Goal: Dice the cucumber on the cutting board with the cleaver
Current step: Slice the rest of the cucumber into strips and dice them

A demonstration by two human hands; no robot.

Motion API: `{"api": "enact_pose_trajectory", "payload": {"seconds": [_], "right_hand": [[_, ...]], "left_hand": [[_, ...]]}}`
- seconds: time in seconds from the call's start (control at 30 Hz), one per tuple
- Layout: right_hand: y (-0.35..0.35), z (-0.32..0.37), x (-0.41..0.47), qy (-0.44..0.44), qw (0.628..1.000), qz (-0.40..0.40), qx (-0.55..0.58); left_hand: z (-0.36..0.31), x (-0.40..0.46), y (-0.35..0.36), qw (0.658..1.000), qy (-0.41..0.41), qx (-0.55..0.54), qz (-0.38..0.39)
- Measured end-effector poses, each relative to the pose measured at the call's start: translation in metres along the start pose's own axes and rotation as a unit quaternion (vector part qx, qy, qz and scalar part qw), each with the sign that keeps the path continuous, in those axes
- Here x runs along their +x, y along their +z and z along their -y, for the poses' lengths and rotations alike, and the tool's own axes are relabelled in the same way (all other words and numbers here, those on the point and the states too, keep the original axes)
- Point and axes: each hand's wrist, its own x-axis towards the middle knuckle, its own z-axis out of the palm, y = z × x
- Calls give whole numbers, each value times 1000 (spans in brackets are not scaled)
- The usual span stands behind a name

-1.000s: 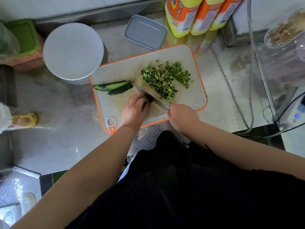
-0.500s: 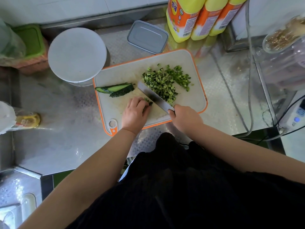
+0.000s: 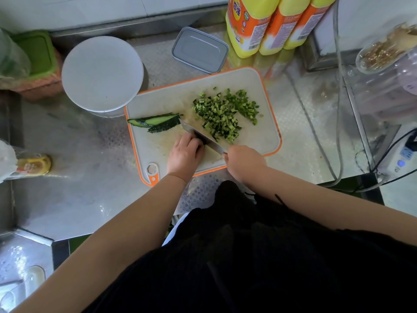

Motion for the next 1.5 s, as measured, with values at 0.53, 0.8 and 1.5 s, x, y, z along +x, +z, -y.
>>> {"api": "enact_pose_trajectory", "payload": {"seconds": [0.53, 0.8, 1.5], "right_hand": [[1, -5, -4, -36, 998, -49, 32], [2, 7, -5, -29, 998, -33, -35], [3, -12, 2, -26, 998, -28, 55]], "left_hand": [[-5, -9, -19, 999, -12, 26, 21], [4, -5, -11, 999, -32, 21, 25], [-4, -7, -23, 1000, -8, 19, 22]]}}
